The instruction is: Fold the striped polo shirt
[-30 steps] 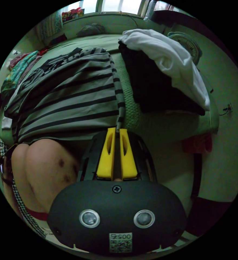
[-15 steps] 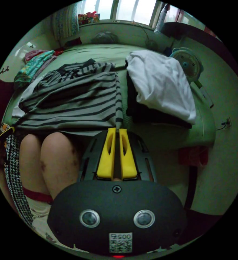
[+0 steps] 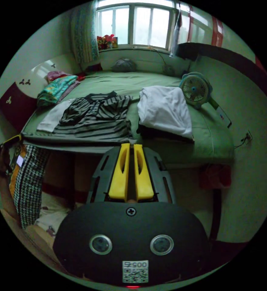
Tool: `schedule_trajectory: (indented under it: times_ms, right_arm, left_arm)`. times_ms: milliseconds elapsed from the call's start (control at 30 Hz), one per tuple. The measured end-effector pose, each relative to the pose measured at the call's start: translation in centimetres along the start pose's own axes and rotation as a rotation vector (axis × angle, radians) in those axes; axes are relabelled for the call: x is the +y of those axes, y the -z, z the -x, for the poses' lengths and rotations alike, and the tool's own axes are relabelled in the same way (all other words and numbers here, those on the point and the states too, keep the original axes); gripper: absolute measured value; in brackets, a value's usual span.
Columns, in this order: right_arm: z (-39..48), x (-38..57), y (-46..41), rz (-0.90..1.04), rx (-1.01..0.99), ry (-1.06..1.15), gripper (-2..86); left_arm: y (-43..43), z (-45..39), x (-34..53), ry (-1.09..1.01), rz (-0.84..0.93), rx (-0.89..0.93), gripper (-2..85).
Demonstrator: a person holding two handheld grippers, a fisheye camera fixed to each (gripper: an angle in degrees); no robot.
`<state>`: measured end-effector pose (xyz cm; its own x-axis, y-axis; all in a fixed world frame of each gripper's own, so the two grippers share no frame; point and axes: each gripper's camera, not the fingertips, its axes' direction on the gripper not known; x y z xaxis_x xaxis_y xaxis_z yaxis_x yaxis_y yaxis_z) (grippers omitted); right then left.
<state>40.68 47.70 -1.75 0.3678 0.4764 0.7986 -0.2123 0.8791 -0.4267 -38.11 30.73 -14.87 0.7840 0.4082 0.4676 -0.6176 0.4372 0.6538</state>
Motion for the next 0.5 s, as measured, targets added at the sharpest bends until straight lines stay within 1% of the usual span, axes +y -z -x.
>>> schedule_trajectory:
  times_ms: [100, 233, 333, 500]
  right_arm:
    - [0.4, 1.9, 1.9, 0.027, -0.011, -0.016, -1.1]
    - [0.0, 3.4, 4.7, 0.014, -0.067, -0.074, -1.1]
    - [0.2, 4.2, 6.7, -0.008, -0.087, -0.098, -1.1]
    - [2.2, 5.3, 9.8, -0.019, -0.042, -0.029, -1.1]
  left_arm:
    - [2.7, -0.3, 1.9, 0.049, -0.06, 0.054, 0.5]
    - [5.8, -2.1, 3.2, -0.033, -0.058, 0.002, 0.4]
    - [7.7, -3.0, 4.1, -0.045, -0.071, -0.005, 0.4]
    - [10.1, -3.5, 5.7, -0.012, -0.114, -0.014, 0.4]
